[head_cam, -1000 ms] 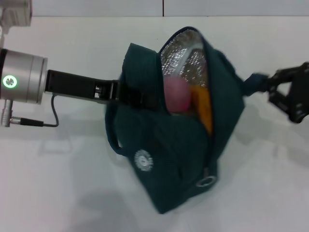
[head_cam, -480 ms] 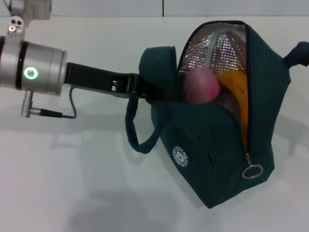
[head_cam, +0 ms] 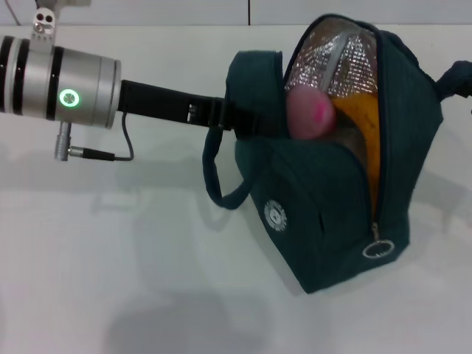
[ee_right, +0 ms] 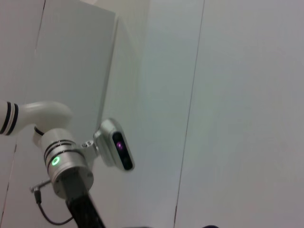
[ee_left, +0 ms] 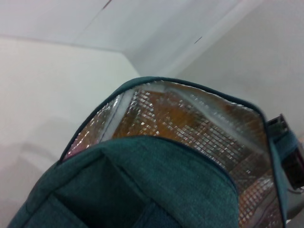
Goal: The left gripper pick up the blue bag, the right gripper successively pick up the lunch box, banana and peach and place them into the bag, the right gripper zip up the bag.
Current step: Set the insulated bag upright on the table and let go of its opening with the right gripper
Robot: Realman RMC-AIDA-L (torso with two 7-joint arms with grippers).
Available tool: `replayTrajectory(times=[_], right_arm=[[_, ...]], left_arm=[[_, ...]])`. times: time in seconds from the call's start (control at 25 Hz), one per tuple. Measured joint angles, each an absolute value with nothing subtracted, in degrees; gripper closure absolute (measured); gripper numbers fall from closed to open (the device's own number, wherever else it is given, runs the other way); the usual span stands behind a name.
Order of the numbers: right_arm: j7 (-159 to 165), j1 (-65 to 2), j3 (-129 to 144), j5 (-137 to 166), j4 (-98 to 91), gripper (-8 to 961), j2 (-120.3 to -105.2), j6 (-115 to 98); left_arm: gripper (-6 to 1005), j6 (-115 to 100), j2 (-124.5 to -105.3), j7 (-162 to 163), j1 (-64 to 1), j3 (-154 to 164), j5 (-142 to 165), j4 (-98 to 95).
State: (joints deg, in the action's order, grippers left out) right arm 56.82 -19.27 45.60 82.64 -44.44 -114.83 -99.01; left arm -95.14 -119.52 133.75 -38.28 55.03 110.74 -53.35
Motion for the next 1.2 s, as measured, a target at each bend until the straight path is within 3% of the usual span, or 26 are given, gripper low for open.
replayTrajectory(times=[0.88,1.2], right_arm=[[55.4,-21.0,46.9,85.7,-39.4,893,-115.10,-96.9],[55.4,-20.6,46.8,85.4,-39.3,742,-115.21,-98.1]], left_arm=[[941,-91.0,-119.37,123.4,-34.7,51.8,109.7,-47.3],[939,-91.0,-119.35,122.7,-33.9,51.2,109.7,-45.9]])
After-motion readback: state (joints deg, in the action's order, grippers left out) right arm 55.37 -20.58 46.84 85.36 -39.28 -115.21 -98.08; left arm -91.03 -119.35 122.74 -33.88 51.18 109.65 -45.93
